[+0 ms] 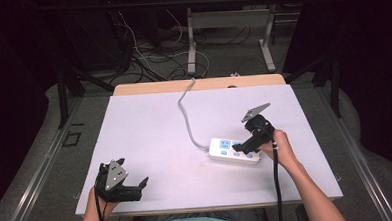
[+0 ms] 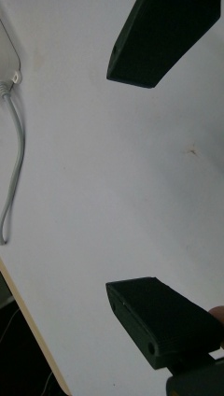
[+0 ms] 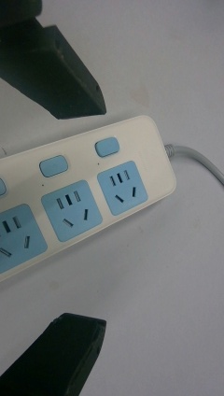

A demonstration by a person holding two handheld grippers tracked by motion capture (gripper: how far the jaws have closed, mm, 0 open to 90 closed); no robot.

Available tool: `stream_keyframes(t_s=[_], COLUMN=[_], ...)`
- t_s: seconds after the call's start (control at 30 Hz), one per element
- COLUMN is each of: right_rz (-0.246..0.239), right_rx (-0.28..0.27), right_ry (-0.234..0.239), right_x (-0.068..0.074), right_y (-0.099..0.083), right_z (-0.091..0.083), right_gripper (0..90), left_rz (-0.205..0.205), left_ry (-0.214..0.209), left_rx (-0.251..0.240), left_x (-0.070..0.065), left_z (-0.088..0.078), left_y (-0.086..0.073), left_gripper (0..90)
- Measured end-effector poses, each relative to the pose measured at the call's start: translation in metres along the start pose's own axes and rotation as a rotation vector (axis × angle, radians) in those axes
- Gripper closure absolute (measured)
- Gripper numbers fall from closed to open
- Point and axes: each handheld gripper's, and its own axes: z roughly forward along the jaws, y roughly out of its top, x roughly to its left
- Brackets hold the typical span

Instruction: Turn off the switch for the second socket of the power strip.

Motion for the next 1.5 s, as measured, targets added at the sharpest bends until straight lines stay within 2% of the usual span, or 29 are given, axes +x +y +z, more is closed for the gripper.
stream_keyframes(t_s=[0.03,0.17,0.2,0.23,0.27,0.3,0.37,0.4,0.47,0.53,0.6,0.63,0.67,0.77,0.83,0.9,0.97,1.03,1.07,1.1,1.13,1.3,1.5], right_rz=[-0.002,0.009,0.005,0.010,0.011,0.005,0.006,0.010,-0.001,0.007,-0.008,0.004,0.003,-0.006,-0.019,-0.032,-0.039,-0.040,-0.052,-0.052,-0.058,-0.095,-0.107], right_rx=[0.017,-0.004,0.009,0.005,-0.024,0.005,-0.004,-0.010,-0.009,-0.007,0.008,0.000,0.006,0.026,0.032,0.017,0.030,0.029,0.048,0.035,0.060,0.076,0.114], right_ry=[0.008,-0.005,0.005,0.005,0.010,0.017,0.025,0.014,0.032,0.031,0.037,0.020,0.023,0.024,0.044,0.034,0.025,0.016,0.030,0.023,0.023,0.030,0.050], right_x=[-0.001,-0.001,-0.002,-0.001,-0.001,-0.001,0.000,0.000,0.000,0.001,0.001,0.003,0.003,0.005,0.006,0.007,0.008,0.010,0.010,0.012,0.013,0.018,0.020], right_y=[0.000,0.000,0.000,0.000,-0.001,0.000,-0.001,-0.001,-0.001,-0.001,-0.001,-0.001,-0.001,-0.001,-0.001,-0.002,-0.002,-0.003,-0.003,-0.004,-0.003,-0.004,-0.005], right_z=[-0.001,0.002,0.001,0.001,0.003,0.000,0.000,0.001,0.003,0.004,0.003,0.003,0.003,0.003,0.003,0.004,0.003,0.005,0.005,0.006,0.006,0.011,0.015], right_gripper=[0.0,0.1,0.8,2.6,4.6,6.4,14.3,16.5,21.5,28.5,38.5,44.8,48.0,61.7,72.3,82.3,89.7,90.0,90.0,90.0,90.0,90.0,90.0], left_rz=[0.000,0.001,0.001,0.002,0.000,-0.005,-0.012,-0.012,-0.013,-0.015,-0.015,-0.015,-0.015,-0.016,-0.017,-0.016,-0.012,-0.012,-0.012,-0.012,-0.012,-0.012,-0.012], left_ry=[0.001,0.000,0.000,0.000,0.001,-0.002,-0.005,-0.006,-0.005,-0.004,-0.004,-0.004,-0.004,-0.006,-0.006,-0.006,-0.004,-0.005,-0.005,-0.005,-0.006,-0.006,-0.008], left_rx=[-0.001,0.001,0.001,0.001,-0.001,-0.002,-0.006,-0.003,-0.004,-0.005,-0.006,-0.006,-0.006,-0.007,-0.008,-0.007,-0.008,-0.008,-0.009,-0.008,-0.008,-0.009,-0.008], left_x=[0.000,0.000,0.000,0.000,0.000,0.000,-0.001,-0.001,-0.001,-0.001,-0.001,-0.001,-0.001,-0.001,-0.001,-0.001,-0.001,-0.001,-0.001,-0.001,-0.001,-0.001,-0.001], left_z=[0.000,0.000,0.000,0.000,0.000,0.000,0.000,0.000,0.000,0.000,0.000,0.000,0.000,0.000,0.000,-0.001,-0.001,-0.001,-0.001,-0.001,-0.001,-0.001,-0.001], left_y=[0.000,0.000,0.000,0.000,0.000,0.000,0.000,0.000,0.000,0.000,0.000,0.000,0.000,0.000,0.000,-0.001,0.000,0.000,0.000,0.000,0.000,-0.001,0.000], left_gripper=[1.7,1.7,1.7,1.7,1.7,1.7,1.7,1.7,1.7,1.7,1.7,1.7,1.7,1.7,1.7,1.7,1.7,1.7,1.7,1.7,1.7,1.7,1.7])
